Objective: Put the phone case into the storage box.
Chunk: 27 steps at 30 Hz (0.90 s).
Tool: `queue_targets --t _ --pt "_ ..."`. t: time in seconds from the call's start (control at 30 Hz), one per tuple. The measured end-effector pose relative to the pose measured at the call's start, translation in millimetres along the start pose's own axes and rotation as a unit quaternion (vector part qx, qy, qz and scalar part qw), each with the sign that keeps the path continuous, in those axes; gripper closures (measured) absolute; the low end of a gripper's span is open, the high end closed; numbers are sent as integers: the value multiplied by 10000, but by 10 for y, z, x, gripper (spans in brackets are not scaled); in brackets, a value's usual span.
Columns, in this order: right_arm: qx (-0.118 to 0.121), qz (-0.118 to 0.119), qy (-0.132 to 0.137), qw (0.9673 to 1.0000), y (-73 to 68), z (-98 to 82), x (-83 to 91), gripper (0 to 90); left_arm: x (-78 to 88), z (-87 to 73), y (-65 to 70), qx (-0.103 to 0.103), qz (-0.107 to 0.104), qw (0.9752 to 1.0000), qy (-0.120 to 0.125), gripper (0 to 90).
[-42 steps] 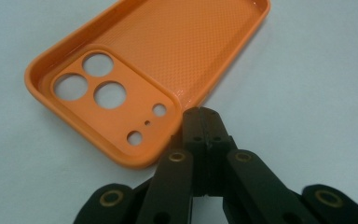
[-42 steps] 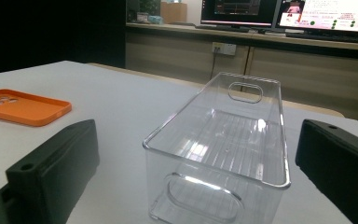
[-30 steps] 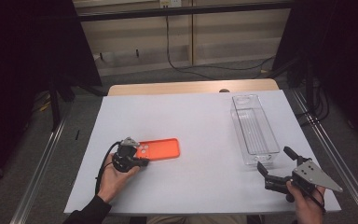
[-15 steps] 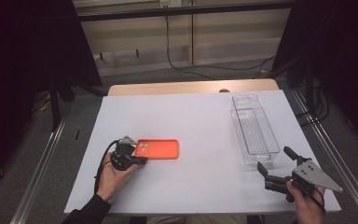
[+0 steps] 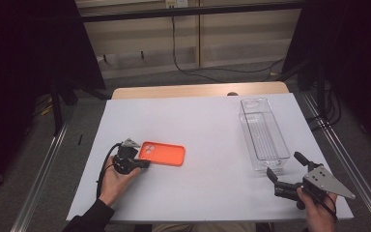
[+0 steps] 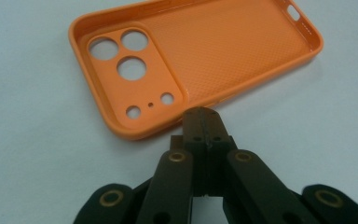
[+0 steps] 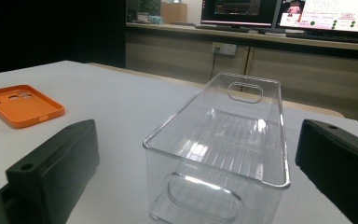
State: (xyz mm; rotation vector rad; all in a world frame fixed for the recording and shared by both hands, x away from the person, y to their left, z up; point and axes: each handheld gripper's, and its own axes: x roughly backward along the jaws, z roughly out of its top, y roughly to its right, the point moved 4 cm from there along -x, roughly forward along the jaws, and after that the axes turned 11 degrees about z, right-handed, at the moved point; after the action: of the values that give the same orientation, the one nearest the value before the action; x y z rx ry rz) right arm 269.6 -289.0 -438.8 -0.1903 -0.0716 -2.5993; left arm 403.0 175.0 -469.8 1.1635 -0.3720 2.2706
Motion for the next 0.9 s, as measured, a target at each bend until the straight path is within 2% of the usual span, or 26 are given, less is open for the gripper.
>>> queue_targets --t 0.17,0.47,0.9 --pt "-8 6 2 10000 1 0 1 0 1 -1 -38 62 27 10000 7 900" --pt "5 5 -2 10000 0 0 0 0 -8 8 -57 30 141 9999 16 900" --pt "-3 10 22 10000 -1 3 -2 0 -37 42 -121 79 118 9999 15 900"
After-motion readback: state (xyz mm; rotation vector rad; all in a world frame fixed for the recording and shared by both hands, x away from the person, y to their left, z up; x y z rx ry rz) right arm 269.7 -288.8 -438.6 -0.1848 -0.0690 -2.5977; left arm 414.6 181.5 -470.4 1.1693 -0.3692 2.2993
